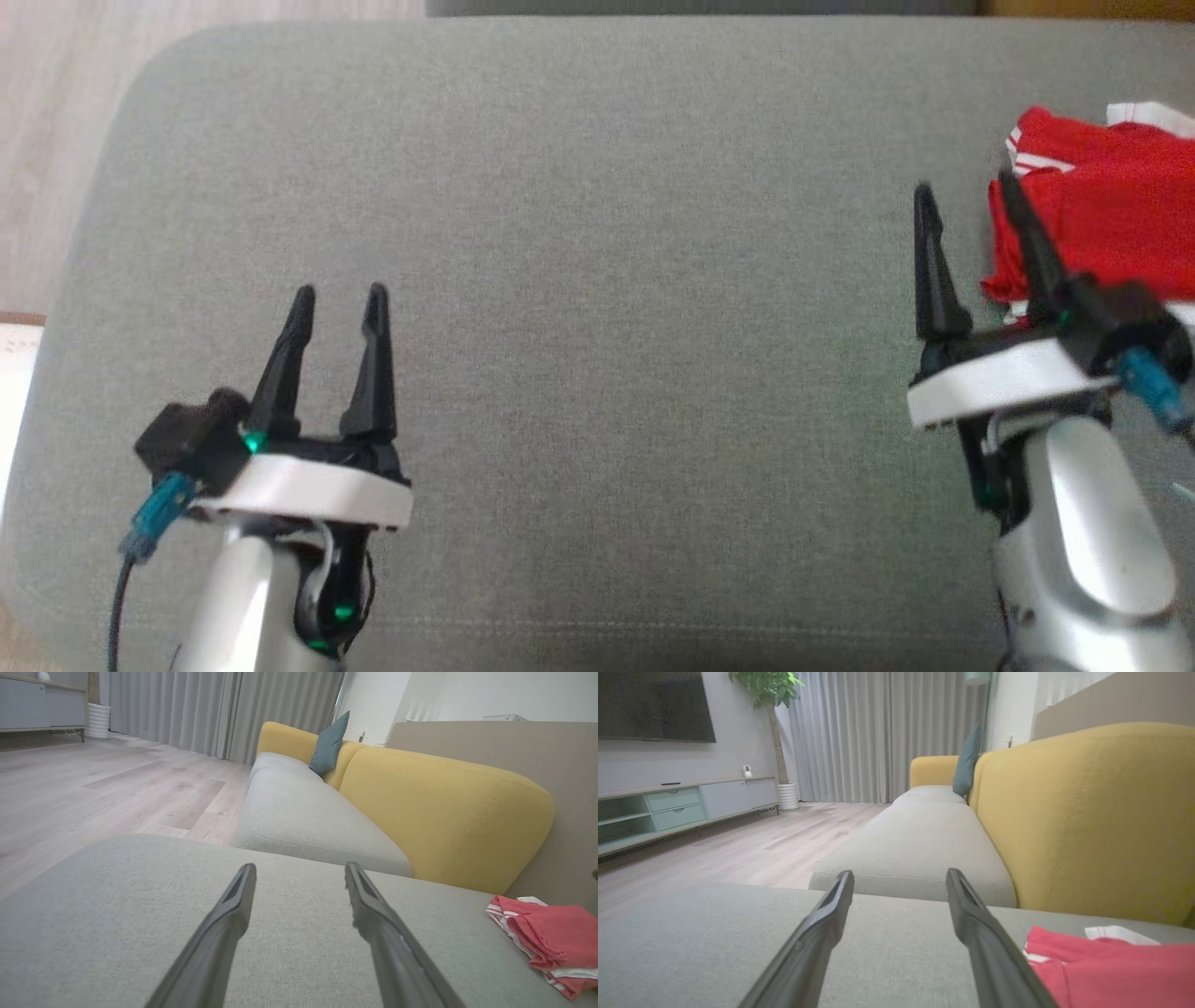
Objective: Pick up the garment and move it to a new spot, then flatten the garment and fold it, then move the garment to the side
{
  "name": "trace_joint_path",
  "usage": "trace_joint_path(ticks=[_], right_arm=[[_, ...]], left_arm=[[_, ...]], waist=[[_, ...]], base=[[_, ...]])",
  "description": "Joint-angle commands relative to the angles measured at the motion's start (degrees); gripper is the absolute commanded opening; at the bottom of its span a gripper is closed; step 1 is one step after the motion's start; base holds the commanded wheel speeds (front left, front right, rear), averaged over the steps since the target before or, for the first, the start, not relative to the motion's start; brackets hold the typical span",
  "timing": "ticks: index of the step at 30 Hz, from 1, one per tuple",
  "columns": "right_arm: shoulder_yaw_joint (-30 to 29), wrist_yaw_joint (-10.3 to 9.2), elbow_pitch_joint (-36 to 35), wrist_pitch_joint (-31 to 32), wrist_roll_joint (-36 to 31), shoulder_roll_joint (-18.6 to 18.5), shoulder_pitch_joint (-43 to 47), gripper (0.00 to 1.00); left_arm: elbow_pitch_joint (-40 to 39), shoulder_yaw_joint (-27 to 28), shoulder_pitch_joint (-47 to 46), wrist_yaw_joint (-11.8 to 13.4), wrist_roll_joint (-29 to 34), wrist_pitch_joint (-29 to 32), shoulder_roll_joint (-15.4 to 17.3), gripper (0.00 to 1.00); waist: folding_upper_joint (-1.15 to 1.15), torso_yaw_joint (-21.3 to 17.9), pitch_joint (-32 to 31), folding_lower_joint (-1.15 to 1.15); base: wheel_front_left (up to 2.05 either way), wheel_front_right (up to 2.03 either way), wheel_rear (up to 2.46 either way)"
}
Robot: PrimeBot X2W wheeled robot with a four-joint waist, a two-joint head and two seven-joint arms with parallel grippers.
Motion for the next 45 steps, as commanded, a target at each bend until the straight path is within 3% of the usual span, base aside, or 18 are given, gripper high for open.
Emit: trace_joint_path(ticks=[1, 13, 45], right_arm=[[0.9, 0.19, -1.5, -0.6, 0.3, 0.5, -0.3, 1.00], [3.0, 0.19, -0.3, -4.1, 7.4, 0.9, 4.8, 1.00], [4.3, 0.19, -0.8, -4.7, 7.4, 1.0, 4.3, 1.00]], left_arm=[[-1.9, 2.5, -1.2, 0.1, -0.2, -0.3, 0.8, 1.00], [-3.9, 2.0, 1.1, 0.7, 1.2, -0.3, 0.8, 1.00], [-7.5, 5.5, 3.0, -0.6, -2.4, -0.3, 0.8, 1.00]], waist=[[0.00, 0.2, -0.6, 0.01], [0.00, -0.5, -2.2, 0.01], [0.00, -1.6, -2.9, 0.01]], base=[[0.00, 0.00, 0.00], [0.00, 0.00, 0.00], [0.00, 0.00, 0.00]])
